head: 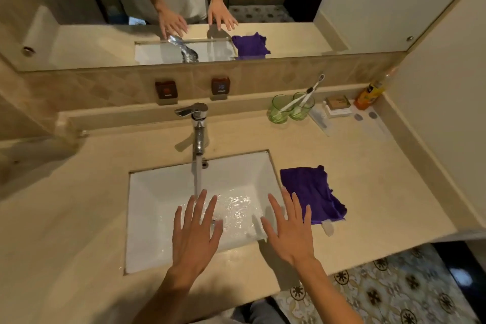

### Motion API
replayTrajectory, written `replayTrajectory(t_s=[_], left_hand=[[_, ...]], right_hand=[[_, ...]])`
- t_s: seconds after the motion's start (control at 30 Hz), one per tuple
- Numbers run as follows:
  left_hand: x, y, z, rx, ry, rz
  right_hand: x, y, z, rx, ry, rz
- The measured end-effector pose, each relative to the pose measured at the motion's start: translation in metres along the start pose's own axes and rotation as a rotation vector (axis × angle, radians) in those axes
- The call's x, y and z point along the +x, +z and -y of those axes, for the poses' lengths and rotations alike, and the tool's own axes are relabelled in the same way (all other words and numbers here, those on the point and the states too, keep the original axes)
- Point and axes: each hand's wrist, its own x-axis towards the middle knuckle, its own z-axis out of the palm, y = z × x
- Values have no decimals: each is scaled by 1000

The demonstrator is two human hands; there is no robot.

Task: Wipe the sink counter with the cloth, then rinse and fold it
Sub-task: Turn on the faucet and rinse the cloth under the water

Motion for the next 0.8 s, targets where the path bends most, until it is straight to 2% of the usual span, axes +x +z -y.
replayTrajectory(t_s=[0.3, 0.5, 0.67, 0.8], left_hand=[[40, 46, -103, 105, 4, 42], [72, 65, -156, 58, 34, 8], [94, 89, -187, -51, -46, 4], [109, 109, -197, -108, -158, 36]], right_hand=[[33, -25, -114, -6, 10, 52], [56, -41, -165, 60, 31, 76], [81, -43, -189, 209, 87, 49], [103, -26, -203, 183, 55, -44]])
